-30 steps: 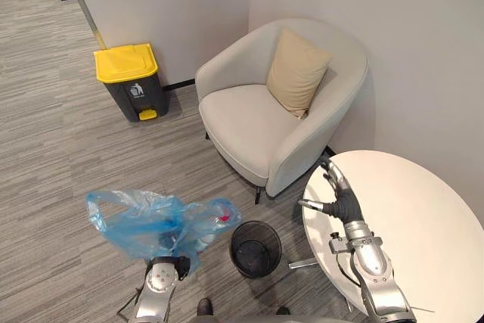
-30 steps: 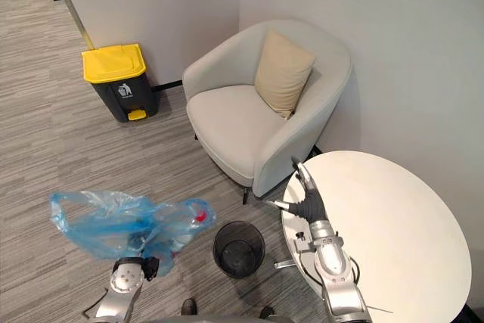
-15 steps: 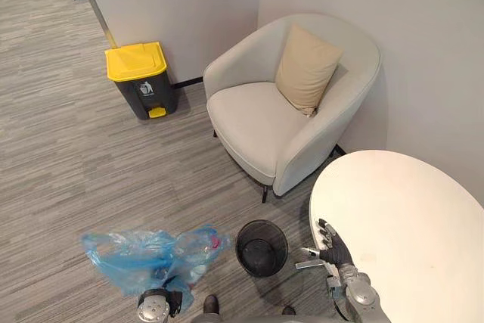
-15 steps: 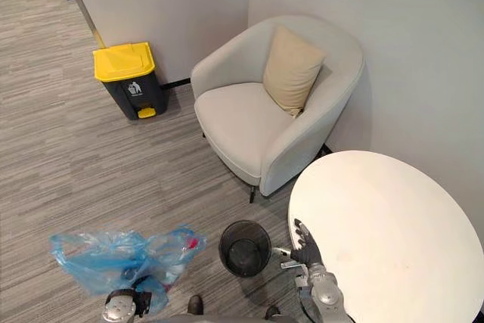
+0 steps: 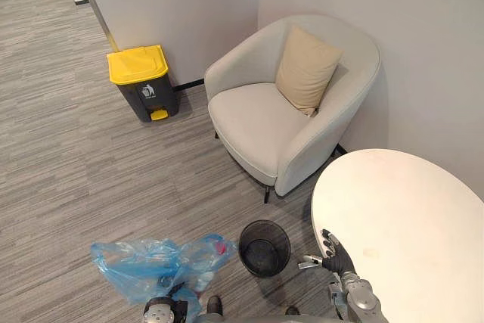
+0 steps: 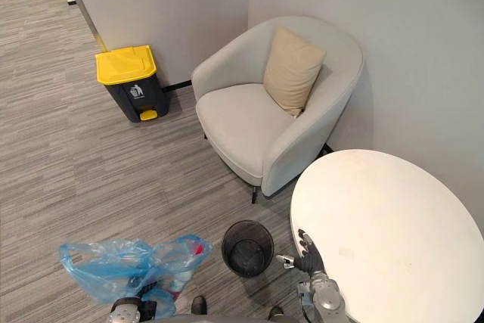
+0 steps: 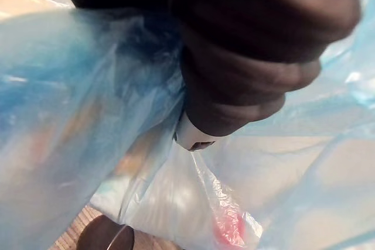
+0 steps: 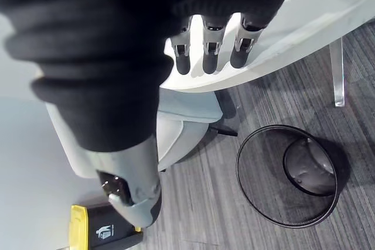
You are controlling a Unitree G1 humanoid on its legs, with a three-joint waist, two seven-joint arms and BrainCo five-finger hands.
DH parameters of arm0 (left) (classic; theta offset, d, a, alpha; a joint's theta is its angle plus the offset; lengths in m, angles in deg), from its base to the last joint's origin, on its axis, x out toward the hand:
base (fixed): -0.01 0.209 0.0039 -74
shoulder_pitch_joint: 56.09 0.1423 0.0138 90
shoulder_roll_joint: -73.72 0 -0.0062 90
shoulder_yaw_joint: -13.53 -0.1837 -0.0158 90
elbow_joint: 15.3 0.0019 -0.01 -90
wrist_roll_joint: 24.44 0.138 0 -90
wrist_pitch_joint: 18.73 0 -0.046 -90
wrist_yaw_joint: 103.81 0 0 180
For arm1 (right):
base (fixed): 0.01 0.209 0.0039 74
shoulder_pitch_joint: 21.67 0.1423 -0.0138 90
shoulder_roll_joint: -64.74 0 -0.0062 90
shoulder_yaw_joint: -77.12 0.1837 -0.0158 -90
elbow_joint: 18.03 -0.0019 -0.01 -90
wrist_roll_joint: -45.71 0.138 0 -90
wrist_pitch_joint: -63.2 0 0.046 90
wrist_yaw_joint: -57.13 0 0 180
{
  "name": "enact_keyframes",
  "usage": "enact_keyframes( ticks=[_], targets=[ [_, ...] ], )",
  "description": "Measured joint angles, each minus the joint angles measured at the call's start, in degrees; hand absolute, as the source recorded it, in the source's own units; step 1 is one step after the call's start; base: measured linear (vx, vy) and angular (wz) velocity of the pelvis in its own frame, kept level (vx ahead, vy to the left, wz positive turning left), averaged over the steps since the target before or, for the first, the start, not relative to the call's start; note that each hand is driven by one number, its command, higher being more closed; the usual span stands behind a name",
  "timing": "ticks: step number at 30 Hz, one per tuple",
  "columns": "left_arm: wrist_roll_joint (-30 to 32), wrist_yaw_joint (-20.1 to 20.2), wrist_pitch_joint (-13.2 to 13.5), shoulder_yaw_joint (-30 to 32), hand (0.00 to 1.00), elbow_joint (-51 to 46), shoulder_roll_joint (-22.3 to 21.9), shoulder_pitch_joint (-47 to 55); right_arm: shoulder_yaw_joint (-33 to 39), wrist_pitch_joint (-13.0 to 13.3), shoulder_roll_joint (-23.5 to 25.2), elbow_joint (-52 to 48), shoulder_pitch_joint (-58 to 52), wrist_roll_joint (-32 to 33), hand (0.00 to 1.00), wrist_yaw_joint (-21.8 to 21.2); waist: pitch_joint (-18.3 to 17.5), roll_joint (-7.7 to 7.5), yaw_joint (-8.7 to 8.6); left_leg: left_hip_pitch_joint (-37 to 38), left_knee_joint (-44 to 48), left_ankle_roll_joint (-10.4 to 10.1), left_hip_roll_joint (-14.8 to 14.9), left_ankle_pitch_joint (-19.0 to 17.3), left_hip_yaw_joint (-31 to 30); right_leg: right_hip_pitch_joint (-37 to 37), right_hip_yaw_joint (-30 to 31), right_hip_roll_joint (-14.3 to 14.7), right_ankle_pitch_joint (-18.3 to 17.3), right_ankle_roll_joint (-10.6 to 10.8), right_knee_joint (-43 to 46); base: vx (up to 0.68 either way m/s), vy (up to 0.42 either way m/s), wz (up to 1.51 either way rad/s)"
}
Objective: Gather rubbish on tea table into small bin, then transfer packed bag to large trash can.
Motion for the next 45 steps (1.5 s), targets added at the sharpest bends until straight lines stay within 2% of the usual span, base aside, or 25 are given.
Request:
enact_keyframes(
  ticks=[3, 7, 8, 9, 10, 12, 13, 14, 15, 16, 19, 20, 21, 22, 23, 24, 25, 26, 27, 28, 31, 33, 36, 41, 45],
  targets=[
    [-0.94, 0.01, 0.01, -1.33, 1.0, -0.08, -0.38, -0.44, -1.59, -0.13, 0.03, -0.39, 1.99, -0.24, 0.0, 0.31, 0.59, 0.13, 0.0, -0.9, 0.49, 0.13, -0.27, -0.08, 1.67, -3.11, 1.75, -0.56, -0.97, 0.2, 3.74, -0.03, 0.018, -0.34],
    [-1.44, 0.0, -0.01, -2.63, 1.0, -1.58, -0.56, -3.08, -4.48, -0.75, 0.86, -1.83, 2.78, -0.64, 0.0, 1.45, 2.05, -1.96, 0.0, -4.86, 6.97, 1.18, -1.0, -2.28, 0.99, -7.35, 2.5, -2.35, -4.01, 0.58, 11.22, -0.07, 0.0, 0.06],
    [-1.5, 0.01, -0.01, -2.67, 1.0, -2.22, -0.85, -2.96, -4.53, -0.8, 1.06, -2.58, 2.59, -0.64, 0.0, 1.45, 1.99, -1.63, 0.09, -5.75, 7.83, 1.43, -0.52, -2.54, 0.71, -7.15, 2.27, -2.19, -3.89, 0.97, 11.3, -0.09, -0.027, 0.29],
    [-1.63, 0.01, 0.09, -2.68, 1.0, -3.57, -1.12, -3.2, -4.62, -0.8, 1.69, -4.22, 2.44, -0.63, 0.0, 1.58, 2.74, -1.59, -0.19, -7.06, 9.14, 2.06, 0.11, -3.22, 0.5, -9.48, 3.54, -2.62, -7.81, 1.85, 20.21, -0.08, -0.058, 0.63],
    [-1.67, 0.0, 0.1, -3.06, 1.0, -4.76, -1.08, -3.03, -4.73, -0.71, 2.42, -4.83, 1.67, -0.65, 0.0, 1.6, 2.57, -2.6, -0.21, -7.68, 10.79, 2.05, -1.25, -3.24, -1.21, -10.8, 4.58, -3.65, -11.22, 2.89, 30.2, -0.03, -0.08, 0.8],
    [-2.14, -0.06, 0.14, -3.02, 1.0, -6.03, -1.03, -3.05, -6.09, -0.64, 2.17, -4.8, 1.87, -0.67, 0.0, 1.65, 2.15, -4.47, 0.88, -9.83, 14.04, 1.15, -2.25, -3.55, -2.57, -10.49, 6.03, -3.38, -12.66, 3.86, 29.94, -0.05, -0.123, 0.44],
    [-2.19, 0.0, 0.19, -3.14, 1.0, -6.79, -1.94, -2.31, -6.77, -0.41, 1.64, -4.97, 2.95, -0.67, 0.0, 1.83, 1.74, -3.0, 3.1, -11.52, 14.3, 1.15, -0.43, -3.45, -2.12, -8.68, 5.94, -1.38, -13.21, 3.7, 24.46, -0.15, -0.146, -0.1],
    [-2.33, -0.02, 0.39, -3.1, 1.0, -7.33, -2.4, -1.7, -6.79, -0.4, 1.25, -5.07, 3.34, -0.66, 0.0, 2.06, 1.88, -2.99, 3.7, -12.36, 14.39, 0.57, 0.09, -2.69, -1.93, -8.41, 6.29, -1.07, -14.56, 2.93, 24.42, -0.18, -0.146, -0.05],
    [-2.54, 0.0, 0.54, -3.26, 1.0, -7.4, -2.51, -1.9, -6.77, -0.37, 1.31, -5.41, 3.76, -0.66, 0.0, 2.43, 2.28, -3.38, 4.09, -13.95, 15.25, 0.56, -0.59, -1.89, -2.62, -8.25, 6.82, -1.22, -16.19, -0.66, 23.07, -0.14, -0.116, 0.28],
    [-2.74, -0.01, 0.56, -3.37, 1.0, -7.92, -4.24, -2.13, -6.64, -0.42, 0.73, -5.54, 3.91, -0.64, 0.0, 2.6, 3.21, -1.34, 4.21, -14.57, 15.24, 0.41, 0.21, -0.97, -3.85, -7.47, 5.5, -0.12, -14.82, -1.4, 21.41, -0.18, -0.076, 0.39],
    [-3.1, -0.01, 0.98, -3.92, 1.0, -8.35, -5.52, -1.18, -6.4, -0.45, 0.63, -5.52, 3.65, -0.61, 0.0, 3.29, 3.94, 1.09, 4.05, -14.79, 11.01, -1.6, 1.81, 1.8, -5.47, -7.77, 2.09, 1.31, -12.99, -3.06, 20.34, -0.25, -0.068, 0.38],
    [-3.11, -0.01, 0.94, -4.02, 1.0, -8.32, -5.46, -1.18, -6.01, -0.55, 0.7, -5.52, 3.5, -0.61, 0.0, 3.68, 4.1, 1.42, 3.9, -15.03, 10.02, -1.98, 2.21, 1.03, -5.06, -7.78, 0.94, 1.25, -12.36, -3.56, 19.58, -0.26, -0.047, 0.77],
    [-3.11, 0.01, 0.91, -4.53, 1.0, -8.37, -4.98, -1.61, -5.11, -0.83, 1.54, -5.52, 3.26, -0.56, 0.0, 4.2, 4.62, 0.52, 2.8, -16.95, 13.03, -1.74, 2.75, -0.1, -2.58, -7.76, -1.3, 0.06, -11.08, -4.03, 17.63, -0.2, -0.003, 0.69],
    [-3.11, 0.02, 0.92, -4.75, 1.0, -8.39, -4.79, -1.9, -4.29, -0.89, 1.72, -5.53, 3.23, -0.55, 0.0, 4.22, 4.78, 0.11, 2.84, -17.69, 16.11, -1.63, 2.53, -0.17, -0.71, -7.66, -1.81, -0.94, -10.52, -4.13, 17.35, -0.13, -0.001, 0.78],
    [-3.1, 0.02, 0.93, -5.07, 1.0, -8.44, -4.66, -1.92, -3.31, -0.93, 1.67, -5.55, 3.09, -0.53, 0.0, 4.43, 4.99, -0.52, 2.74, -18.05, 22.3, -0.41, 2.49, -1.04, 1.91, -7.66, -2.79, -2.41, -9.63, -3.62, 16.6, -0.09, 0.034, 0.61],
    [-3.09, 0.01, 0.94, -5.79, 1.0, -8.46, -4.62, -1.88, -2.77, -0.94, 1.35, -5.87, 2.5, -0.53, 0.0, 4.77, 4.85, -0.61, 2.64, -17.44, 26.71, 1.18, 3.48, -4.6, 3.96, -7.64, -4.04, -3.31, -8.95, -3.33, 16.13, -0.08, 0.059, 0.63],
    [-3.09, 0.02, 0.96, -6.14, 1.0, -8.47, -4.63, -2.04, -2.58, -0.94, 1.16, -6.04, 2.23, -0.54, 0.0, 4.92, 4.77, -0.46, 2.53, -17.09, 28.16, 1.58, 4.19, -6.33, 4.86, -7.59, -4.82, -3.63, -8.75, -3.06, 15.95, -0.08, 0.139, 0.68],
    [-3.08, 0.03, 0.97, -6.43, 1.0, -8.15, -4.63, -2.62, -1.71, -1.03, 1.19, -6.0, 2.08, -0.54, 0.0, 4.97, 4.15, 0.78, 2.46, -16.0, 29.76, 1.74, 5.97, -9.12, 6.77, -7.33, -6.54, -4.09, -8.25, -2.25, 15.63, -0.05, 0.144, 0.73],
    [-3.09, 0.01, 0.96, -6.44, 1.0, -7.19, -4.61, -3.22, -1.32, -1.04, 1.08, -5.77, 2.06, -0.54, 0.0, 5.08, 4.12, 1.29, 1.98, -15.84, 29.2, 1.44, 6.27, -9.7, 8.74, -6.76, -8.14, -4.48, -7.92, -1.55, 15.35, -0.05, 0.188, 0.86],
    [-3.09, -0.05, 0.96, -6.54, 1.0, -6.67, -4.04, -3.66, -0.54, -1.06, 1.0, -4.61, 2.61, -0.53, 0.0, 5.1, 4.03, 1.24, 1.12, -15.14, 26.69, 1.47, 5.52, -9.7, 10.15, -5.62, -9.38, -4.47, -7.57, -0.48, 13.96, -0.05, 0.172, 0.85],
    [-3.07, -0.08, 0.93, -8.17, 1.0, -4.26, -1.07, -3.76, 0.42, -1.09, 2.62, -2.13, 2.7, -0.51, 0.0, 5.1, 3.19, -0.56, 1.03, -8.86, 13.67, 2.2, -0.2, -5.5, 10.06, -1.42, -9.77, -5.86, -5.02, 1.6, 6.68, -0.06, 0.183, 0.48],
    [-3.0, -0.16, 0.95, -8.32, 1.0, -4.23, -0.28, -3.01, 1.06, -1.1, 2.36, -0.53, 2.76, -0.52, 0.0, 5.18, 2.72, -0.26, 0.93, -7.67, 10.64, 2.32, -2.04, -4.61, 9.63, -0.45, -9.72, -6.61, -3.59, 1.93, 4.98, -0.05, 0.149, 0.24],
    [-2.95, -0.15, 0.94, -8.25, 1.0, -2.77, 0.23, -2.92, 1.64, -1.21, 2.4, 2.14, 3.03, -0.53, 0.0, 5.12, 2.16, 0.45, 0.7, -7.58, 8.76, 2.94, -3.22, -3.37, 9.2, 0.2, -9.69, -6.7, -2.22, 2.26, 2.74, -0.01, 0.08, 0.12],
    [-2.87, -0.12, 0.89, -7.79, 1.0, -0.95, 1.36, -2.86, 3.4, -2.37, 2.38, 4.32, 3.15, -0.55, 0.0, 5.15, 2.22, 0.09, -0.05, -6.22, 7.32, 3.46, -4.12, -2.7, 8.61, 1.74, -9.96, -6.71, -1.16, 2.73, 0.57, 0.04, 0.031, 0.04],
    [-2.88, -0.06, 0.9, -5.92, 1.0, -1.02, 1.65, -3.07, 3.94, -2.38, 2.42, 5.11, 4.09, -0.55, 0.0, 5.13, 2.9, -1.14, -0.3, -8.3, 10.99, 4.39, -4.8, -5.49, 8.06, 0.82, -11.28, -8.22, -4.25, 4.12, 3.99, 0.06, 0.014, 0.14]
  ],
)
